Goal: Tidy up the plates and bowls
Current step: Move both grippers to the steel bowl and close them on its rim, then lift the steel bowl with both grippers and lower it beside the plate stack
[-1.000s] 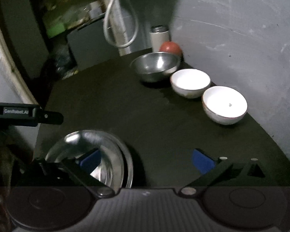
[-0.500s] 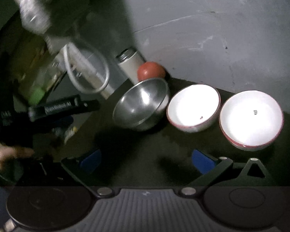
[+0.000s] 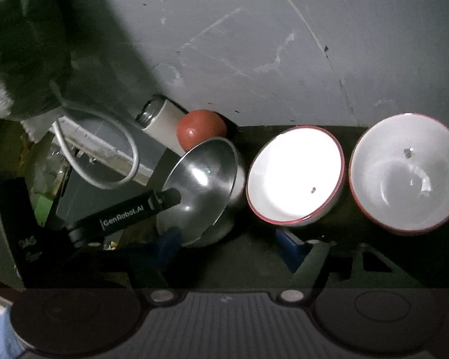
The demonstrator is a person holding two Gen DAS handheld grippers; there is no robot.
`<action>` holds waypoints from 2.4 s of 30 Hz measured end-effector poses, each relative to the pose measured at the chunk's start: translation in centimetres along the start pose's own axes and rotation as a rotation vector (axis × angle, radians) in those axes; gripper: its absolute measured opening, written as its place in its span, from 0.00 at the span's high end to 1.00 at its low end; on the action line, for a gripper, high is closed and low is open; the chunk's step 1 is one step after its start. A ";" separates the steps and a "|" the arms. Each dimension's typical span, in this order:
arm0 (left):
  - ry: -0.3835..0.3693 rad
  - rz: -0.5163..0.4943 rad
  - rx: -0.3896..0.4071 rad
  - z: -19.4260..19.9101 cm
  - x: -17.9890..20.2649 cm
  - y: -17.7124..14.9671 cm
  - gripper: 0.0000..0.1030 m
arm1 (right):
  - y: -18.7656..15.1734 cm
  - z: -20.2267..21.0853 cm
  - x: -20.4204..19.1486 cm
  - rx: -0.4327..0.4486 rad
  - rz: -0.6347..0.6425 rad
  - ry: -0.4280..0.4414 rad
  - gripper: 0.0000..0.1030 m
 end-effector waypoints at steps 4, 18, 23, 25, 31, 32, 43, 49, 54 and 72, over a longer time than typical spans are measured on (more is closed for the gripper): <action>-0.044 0.037 -0.042 -0.4 -0.1 -0.2 0.66 | 0.4 -0.9 -0.3 -0.002 0.006 -0.015 0.52; -0.095 0.120 -0.033 1.8 -0.1 -3.7 0.86 | 0.3 -1.1 -0.7 -0.051 0.046 -0.006 0.76; -0.092 0.130 0.010 4.5 0.6 -5.4 0.86 | -1.0 0.4 -0.8 -0.061 0.095 0.008 0.77; -0.094 0.131 0.037 6.0 1.4 -6.0 0.85 | -1.5 1.5 -0.7 -0.057 0.111 0.015 0.77; -0.148 0.157 0.105 10.3 5.3 -8.4 0.85 | -2.7 6.8 0.5 -0.027 0.180 0.034 0.78; -0.164 0.163 0.110 10.8 6.1 -8.8 0.85 | -2.9 7.9 0.9 -0.023 0.191 0.036 0.78; -0.286 0.188 0.094 14.9 15.4 -13.3 0.84 | -4.6 18.4 6.4 -0.043 0.313 -0.041 0.78; -0.327 0.207 -0.003 14.9 19.3 -16.6 0.84 | -6.5 21.7 10.4 -0.126 0.313 -0.099 0.78; -0.330 0.216 -0.092 13.9 20.8 -18.6 0.83 | -8.0 23.3 12.8 -0.197 0.311 -0.144 0.78; -0.332 0.296 -0.230 13.0 20.0 -21.0 0.83 | -9.0 22.8 13.4 -0.335 0.333 -0.158 0.78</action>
Point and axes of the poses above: each gripper's, at about its wrist camera, not at the fingertips, and z roughly against the way its jaws point, x to its right, y to its top, the point moved 3 cm from there along -z, roughly the way its jaws point, and after that the axes turned 8 degrees about -x, right-handed, at the moved point
